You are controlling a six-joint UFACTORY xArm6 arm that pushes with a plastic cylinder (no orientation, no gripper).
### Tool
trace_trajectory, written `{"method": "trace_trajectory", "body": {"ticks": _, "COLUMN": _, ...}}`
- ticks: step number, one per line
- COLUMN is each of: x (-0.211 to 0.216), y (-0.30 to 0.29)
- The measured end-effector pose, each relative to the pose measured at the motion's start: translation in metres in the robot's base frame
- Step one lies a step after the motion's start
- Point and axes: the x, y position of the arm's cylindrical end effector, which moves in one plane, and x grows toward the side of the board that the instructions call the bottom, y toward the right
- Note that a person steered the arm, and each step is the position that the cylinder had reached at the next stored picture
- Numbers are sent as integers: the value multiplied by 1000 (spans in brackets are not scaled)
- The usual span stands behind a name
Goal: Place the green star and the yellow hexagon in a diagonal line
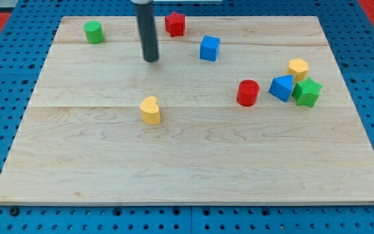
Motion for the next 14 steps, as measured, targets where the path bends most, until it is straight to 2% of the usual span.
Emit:
{"method": "trace_trajectory", "body": {"ticks": 1, "x": 34, "y": 80}}
{"method": "trace_trajectory", "body": {"ticks": 2, "x": 98, "y": 99}}
{"method": "trace_trajectory", "body": {"ticks": 3, "x": 128, "y": 124}}
{"method": "trace_trajectory", "body": {"ticks": 4, "x": 154, "y": 234}}
{"method": "trace_trajectory", "body": {"ticks": 5, "x": 119, "y": 268}}
{"method": "trace_trajectory", "body": {"ticks": 6, "x": 81, "y": 277}}
{"method": "trace_trajectory", "body": {"ticks": 8, "x": 0, "y": 266}}
{"method": "trace_trajectory", "body": {"ticks": 9, "x": -21, "y": 257}}
{"method": "trace_trajectory", "body": {"ticks": 12, "x": -66, "y": 257}}
{"method": "trace_trajectory", "body": {"ticks": 14, "x": -36, "y": 243}}
